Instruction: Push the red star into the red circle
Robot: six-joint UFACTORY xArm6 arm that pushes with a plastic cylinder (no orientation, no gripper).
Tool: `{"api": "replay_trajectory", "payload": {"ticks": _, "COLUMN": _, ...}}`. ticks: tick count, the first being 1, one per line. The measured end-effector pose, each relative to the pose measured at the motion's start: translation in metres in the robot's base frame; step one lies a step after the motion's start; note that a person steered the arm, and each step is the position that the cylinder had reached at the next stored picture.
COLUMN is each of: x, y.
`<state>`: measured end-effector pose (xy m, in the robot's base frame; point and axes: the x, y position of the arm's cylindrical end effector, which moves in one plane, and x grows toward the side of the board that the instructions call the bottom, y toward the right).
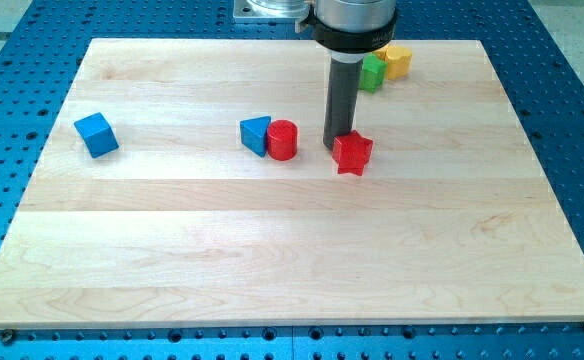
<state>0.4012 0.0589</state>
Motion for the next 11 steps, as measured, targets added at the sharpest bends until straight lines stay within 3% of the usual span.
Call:
{"api": "replay_trajectory", "payload": {"ticks": 1, "x": -0.006, "y": 0.006}}
{"api": "replay_trajectory", "payload": {"ticks": 2, "x": -0.023, "y": 0.059}}
{"api": "replay_trajectory", "payload": {"ticks": 3, "x": 0.028, "y": 0.086}}
{"api": "replay_trajectory", "payload": {"ticks": 5, "x": 0.048, "y": -0.002}}
{"api": "replay_trajectory", "payload": {"ticks": 6, "x": 0.046, "y": -0.017}}
{"api": "replay_trajectory", "payload": {"ticks": 7, "x": 0.043, "y": 0.031}}
{"api": "replay_trajectory", "payload": {"ticks": 11, "x": 0.026, "y": -0.056}}
